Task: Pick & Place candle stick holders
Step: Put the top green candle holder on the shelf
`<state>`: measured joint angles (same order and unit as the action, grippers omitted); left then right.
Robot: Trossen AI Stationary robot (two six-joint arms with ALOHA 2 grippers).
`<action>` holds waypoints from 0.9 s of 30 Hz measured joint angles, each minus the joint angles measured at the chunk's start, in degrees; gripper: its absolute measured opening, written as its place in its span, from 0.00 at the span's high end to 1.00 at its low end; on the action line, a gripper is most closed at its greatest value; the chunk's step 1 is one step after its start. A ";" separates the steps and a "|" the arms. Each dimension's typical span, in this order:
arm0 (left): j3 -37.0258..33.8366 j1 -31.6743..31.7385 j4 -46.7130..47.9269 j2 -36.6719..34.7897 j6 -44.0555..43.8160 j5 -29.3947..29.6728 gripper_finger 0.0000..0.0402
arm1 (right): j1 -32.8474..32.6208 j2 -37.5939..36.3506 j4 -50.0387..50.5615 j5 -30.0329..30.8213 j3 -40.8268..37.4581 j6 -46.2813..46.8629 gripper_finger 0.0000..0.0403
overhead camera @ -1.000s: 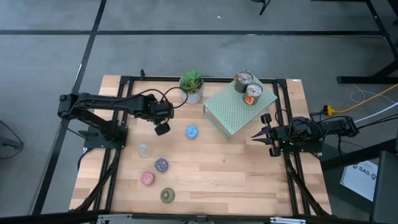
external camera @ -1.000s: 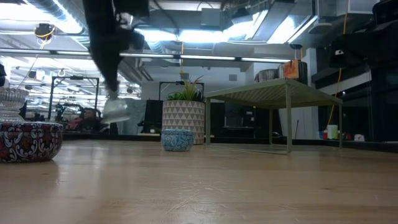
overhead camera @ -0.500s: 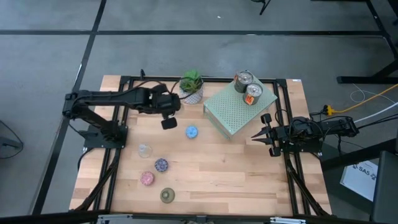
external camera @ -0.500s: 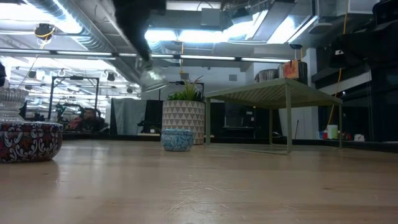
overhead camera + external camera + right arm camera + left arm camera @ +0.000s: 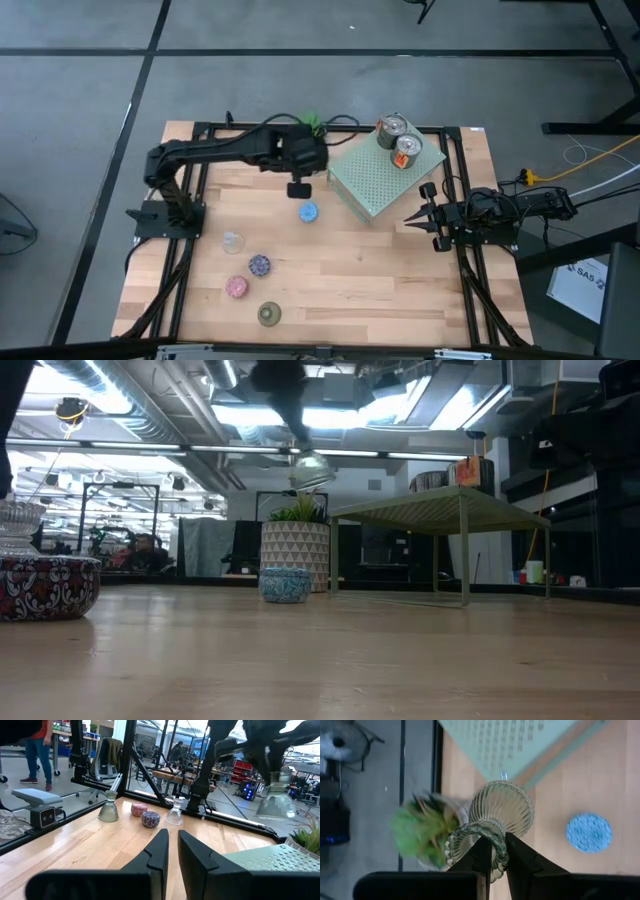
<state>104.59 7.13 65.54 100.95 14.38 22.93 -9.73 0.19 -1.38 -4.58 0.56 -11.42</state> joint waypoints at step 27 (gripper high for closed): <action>29.94 6.56 -6.57 22.83 21.39 -8.76 0.93 | -0.01 0.01 0.02 0.00 0.00 -0.02 0.89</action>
<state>134.52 13.69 58.97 123.79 35.77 14.17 -9.74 0.21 -1.37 -4.58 0.56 -11.44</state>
